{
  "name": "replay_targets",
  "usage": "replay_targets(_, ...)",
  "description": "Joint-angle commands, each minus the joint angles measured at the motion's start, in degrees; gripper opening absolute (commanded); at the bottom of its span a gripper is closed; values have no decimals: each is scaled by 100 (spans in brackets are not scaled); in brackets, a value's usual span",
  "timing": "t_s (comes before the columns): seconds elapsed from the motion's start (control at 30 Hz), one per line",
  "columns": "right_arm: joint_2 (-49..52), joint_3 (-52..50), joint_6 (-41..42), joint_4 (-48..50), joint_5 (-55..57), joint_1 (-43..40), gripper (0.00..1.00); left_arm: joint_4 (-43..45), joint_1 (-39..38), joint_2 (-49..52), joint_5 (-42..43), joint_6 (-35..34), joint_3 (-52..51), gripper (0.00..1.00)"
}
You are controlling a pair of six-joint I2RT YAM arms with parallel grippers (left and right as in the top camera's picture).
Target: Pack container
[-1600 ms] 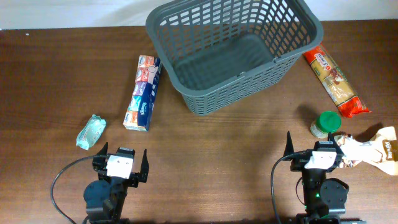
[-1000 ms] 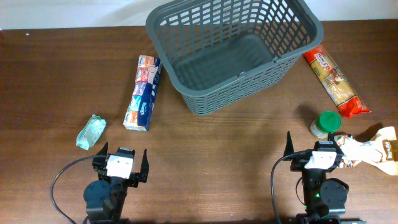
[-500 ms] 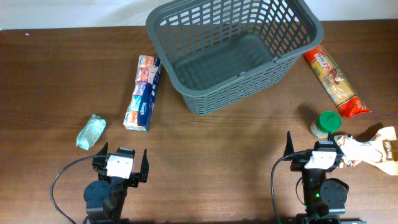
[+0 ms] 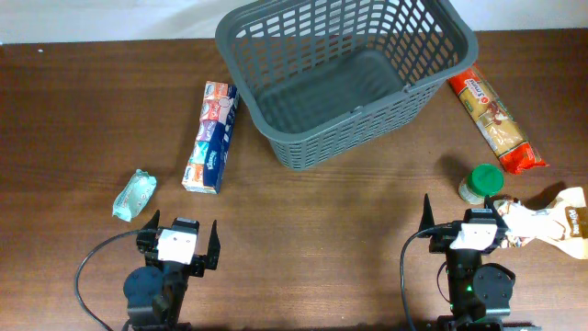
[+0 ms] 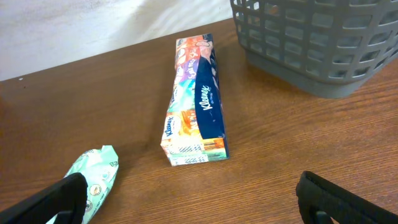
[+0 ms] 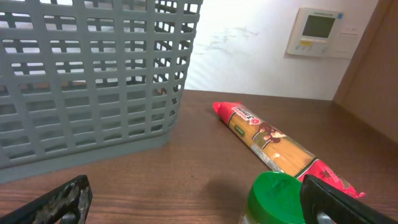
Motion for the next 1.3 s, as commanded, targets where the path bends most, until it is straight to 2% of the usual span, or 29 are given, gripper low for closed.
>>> replay_targets(0.0,-63,-37,48,-46,-50,61,99,15,35,-48,-46,-55,-46,99)
replay_targets(0.53,-63,-37,48,-46,-50,61,99,24,35,-48,-35,-55,-46,99)
replay_targets(0.77,-63,-37,0,-24,98,61,99,350,35,-48,-15,-59,-46,99)
replay_targets(0.9,-63,-37,66,-28,-105,63,99,1027,35,-48,979,-162,-46,99)
replay_targets(1.07,-63,-37,251,20,-317,63,99,1810,35,-48,1884,-933,-46,99)
replay_targets(1.17,-63,11,748,238,-986,61,99,2074,35,-48,2485,-1172,-39,99)
replay_targets(1.27,-63,227,828,326,-1615,61,99,2072,35,-48,2804,-1443,33,99)
